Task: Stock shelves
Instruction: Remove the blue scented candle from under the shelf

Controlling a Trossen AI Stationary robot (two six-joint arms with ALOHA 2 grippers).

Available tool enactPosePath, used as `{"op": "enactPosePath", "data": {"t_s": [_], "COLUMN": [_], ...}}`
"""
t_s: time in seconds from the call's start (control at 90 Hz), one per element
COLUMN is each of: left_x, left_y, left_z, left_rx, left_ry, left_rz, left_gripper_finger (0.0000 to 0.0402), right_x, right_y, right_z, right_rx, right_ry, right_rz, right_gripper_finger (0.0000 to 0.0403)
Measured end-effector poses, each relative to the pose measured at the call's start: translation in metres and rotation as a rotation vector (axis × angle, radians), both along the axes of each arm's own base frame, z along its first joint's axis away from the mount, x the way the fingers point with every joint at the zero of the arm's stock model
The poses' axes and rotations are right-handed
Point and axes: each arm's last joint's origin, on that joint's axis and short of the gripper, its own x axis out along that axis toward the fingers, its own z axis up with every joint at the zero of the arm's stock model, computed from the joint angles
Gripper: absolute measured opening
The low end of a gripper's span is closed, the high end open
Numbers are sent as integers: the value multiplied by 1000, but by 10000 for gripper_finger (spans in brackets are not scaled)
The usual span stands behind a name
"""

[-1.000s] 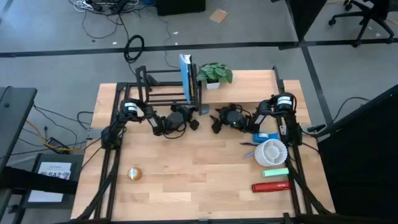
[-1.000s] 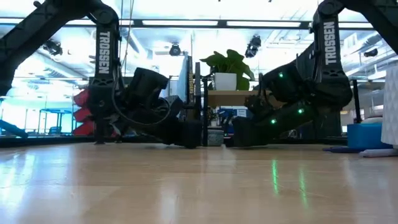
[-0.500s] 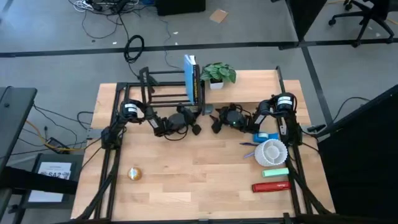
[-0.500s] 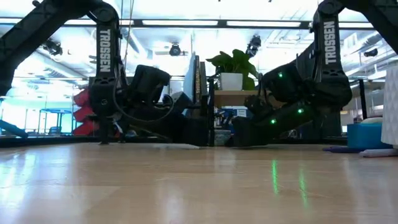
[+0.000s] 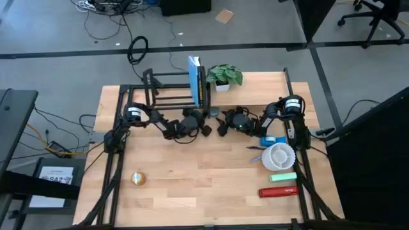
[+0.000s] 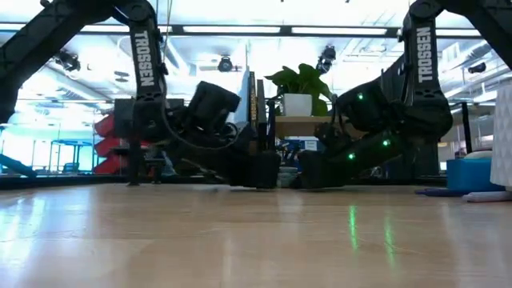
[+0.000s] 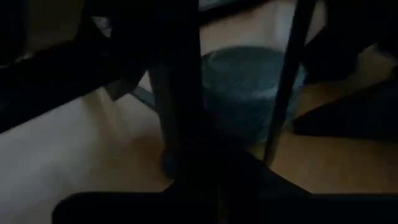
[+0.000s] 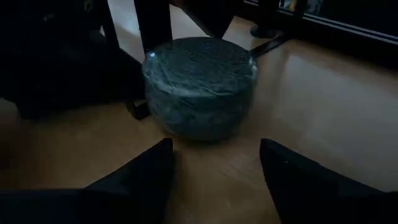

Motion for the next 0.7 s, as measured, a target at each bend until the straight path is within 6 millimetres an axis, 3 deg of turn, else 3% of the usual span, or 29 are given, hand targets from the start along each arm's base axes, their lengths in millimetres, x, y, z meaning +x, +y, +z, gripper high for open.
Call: {"op": "enactPosePath", "data": {"t_s": [0.233, 0.7], "left_x": [3, 6], "left_y": [2, 3], "left_z": [2, 6], "left_rx": [18, 91], "left_ry": [15, 47], "left_rz": [39, -53], "left_gripper_finger": [0, 0], "right_x": [0, -5], "right_y": [0, -2], "right_z": [0, -4], "right_rx": [0, 28], "right_ry": [1, 41], "right_rz": [0, -8], "right_gripper_finger": [213, 216]}}
